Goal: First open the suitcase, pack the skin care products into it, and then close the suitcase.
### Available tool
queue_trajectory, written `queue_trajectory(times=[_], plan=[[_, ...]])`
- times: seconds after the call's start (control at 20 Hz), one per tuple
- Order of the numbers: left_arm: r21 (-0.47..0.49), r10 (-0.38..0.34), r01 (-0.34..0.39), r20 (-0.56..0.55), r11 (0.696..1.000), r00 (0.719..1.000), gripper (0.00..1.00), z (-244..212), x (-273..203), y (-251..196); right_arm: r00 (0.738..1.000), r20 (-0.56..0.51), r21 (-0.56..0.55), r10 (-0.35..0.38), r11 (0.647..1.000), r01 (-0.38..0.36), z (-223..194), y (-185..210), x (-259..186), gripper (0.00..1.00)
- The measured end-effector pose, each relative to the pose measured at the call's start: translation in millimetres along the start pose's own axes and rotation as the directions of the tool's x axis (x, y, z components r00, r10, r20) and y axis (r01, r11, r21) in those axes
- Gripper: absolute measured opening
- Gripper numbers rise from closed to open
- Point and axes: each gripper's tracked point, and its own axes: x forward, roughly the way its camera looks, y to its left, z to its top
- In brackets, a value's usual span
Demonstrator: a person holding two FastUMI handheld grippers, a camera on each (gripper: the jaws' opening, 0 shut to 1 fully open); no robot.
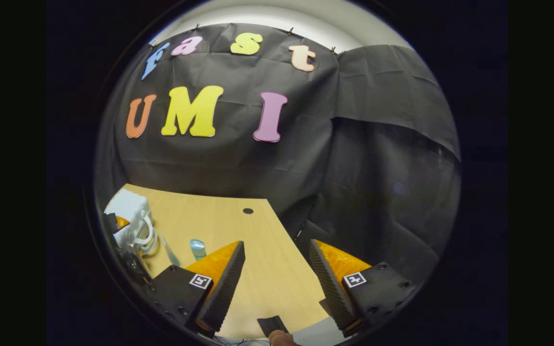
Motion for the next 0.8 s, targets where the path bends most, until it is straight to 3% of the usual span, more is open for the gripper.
queue_trajectory(times=[0.1, 0.15, 0.4, 0.6, 0.65, 0.8], plan=[[0.024, -0.035, 0.036, -0.045, 0.999, 0.998, 0.93, -7.0, 9.7, -11.1, 1.0, -0.013, 0.005, 0.003, 1.0, -0.003, -3.9, 0.1, 1.1, 0.8], [0.025, -0.048, 0.05, -0.066, 0.998, 0.997, 0.84, -10.5, 11.5, -15.9, 1.0, -0.019, 0.005, 0.005, 1.0, -0.005, -6.6, -2.2, 3.1, 0.8], [0.077, -0.04, 0.047, -0.085, 0.996, 0.996, 0.76, -6.5, 22.0, -16.5, 0.999, -0.044, -0.009, 0.021, 1.0, -0.021, -17.7, -8.3, 13.1, 0.8], [0.111, -0.046, 0.059, -0.116, 0.992, 0.992, 0.51, -2.1, 29.0, -22.8, 0.997, -0.059, 0.006, 0.044, 0.999, -0.043, -22.2, -15.3, 22.6, 0.8], [0.106, -0.044, 0.058, -0.128, 0.993, 0.991, 0.4, -1.4, 29.9, -25.3, 0.997, -0.061, 0.004, 0.052, 0.999, -0.051, -23.2, -16.8, 25.9, 0.81], [0.127, -0.041, 0.061, -0.154, 0.99, 0.987, 0.28, 3.0, 32.8, -24.9, 0.995, -0.064, -0.001, 0.076, 0.997, -0.076, -25.7, -25.2, 32.2, 0.81]])
